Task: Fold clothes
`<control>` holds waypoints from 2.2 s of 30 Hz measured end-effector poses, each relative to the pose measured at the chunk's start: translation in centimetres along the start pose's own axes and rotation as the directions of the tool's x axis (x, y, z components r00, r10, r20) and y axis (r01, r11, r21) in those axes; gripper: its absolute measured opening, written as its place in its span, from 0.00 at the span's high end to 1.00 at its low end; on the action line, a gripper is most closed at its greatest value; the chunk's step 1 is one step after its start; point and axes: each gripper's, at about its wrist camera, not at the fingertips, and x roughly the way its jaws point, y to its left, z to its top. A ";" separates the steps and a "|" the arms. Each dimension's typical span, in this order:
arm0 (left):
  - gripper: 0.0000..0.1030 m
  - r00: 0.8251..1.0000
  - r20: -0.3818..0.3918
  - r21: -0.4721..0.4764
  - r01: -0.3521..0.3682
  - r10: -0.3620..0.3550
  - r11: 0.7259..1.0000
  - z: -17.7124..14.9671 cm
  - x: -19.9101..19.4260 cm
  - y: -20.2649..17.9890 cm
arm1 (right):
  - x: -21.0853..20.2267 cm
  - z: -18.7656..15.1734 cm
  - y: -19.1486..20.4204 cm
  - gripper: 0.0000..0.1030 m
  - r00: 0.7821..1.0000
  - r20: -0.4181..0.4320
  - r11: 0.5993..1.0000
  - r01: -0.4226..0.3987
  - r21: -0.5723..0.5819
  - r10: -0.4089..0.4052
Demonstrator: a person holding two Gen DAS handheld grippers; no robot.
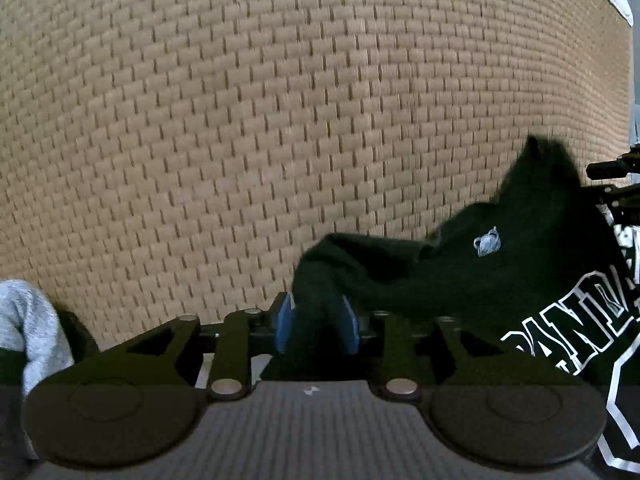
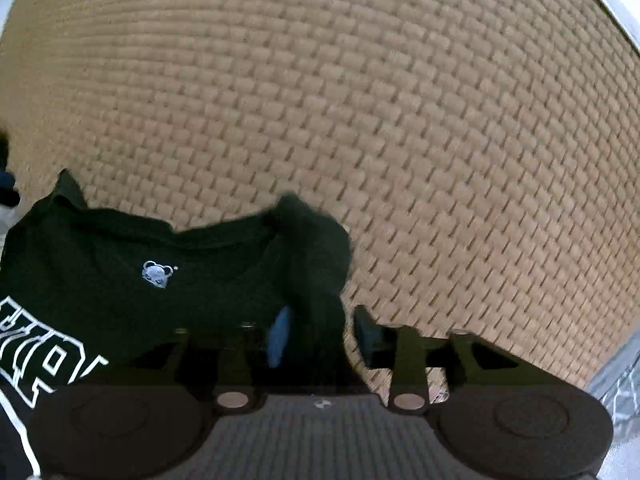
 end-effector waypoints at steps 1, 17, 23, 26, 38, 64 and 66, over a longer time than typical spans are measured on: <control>0.64 1.000 0.008 -0.011 0.002 -0.002 1.000 0.1 -0.4 0.3 | -0.5 0.1 -0.1 0.55 1.000 0.011 1.000 0.003 0.001 -0.003; 0.52 0.996 -0.027 -0.029 0.082 -0.083 0.996 -4.6 -8.9 -3.1 | -9.4 -3.4 1.9 0.49 0.980 0.001 0.969 -0.198 0.147 0.200; 0.50 0.996 -0.051 -0.053 0.076 -0.078 0.996 -7.6 -12.6 -4.6 | -13.9 -6.2 3.8 0.49 0.968 -0.021 0.956 -0.242 0.168 0.248; 0.49 0.995 -0.057 -0.066 0.077 -0.081 0.995 -8.9 -14.1 -5.3 | -16.2 -7.6 4.7 0.49 0.966 -0.024 0.956 -0.249 0.157 0.256; 0.46 0.992 -0.092 -0.165 0.065 -0.081 0.984 -13.5 -18.7 -9.6 | -22.1 -13.0 9.0 0.49 0.959 -0.089 0.961 -0.263 0.091 0.271; 0.40 0.993 -0.101 -0.173 -0.075 0.058 0.982 -22.1 -18.4 -14.6 | -25.0 -18.3 9.4 0.83 0.992 -0.011 0.965 -0.122 0.232 0.128; 0.40 0.993 -0.103 -0.170 -0.077 0.060 0.982 -22.0 -18.4 -14.7 | -25.3 -18.3 8.4 0.86 0.992 0.000 0.956 -0.124 0.267 0.128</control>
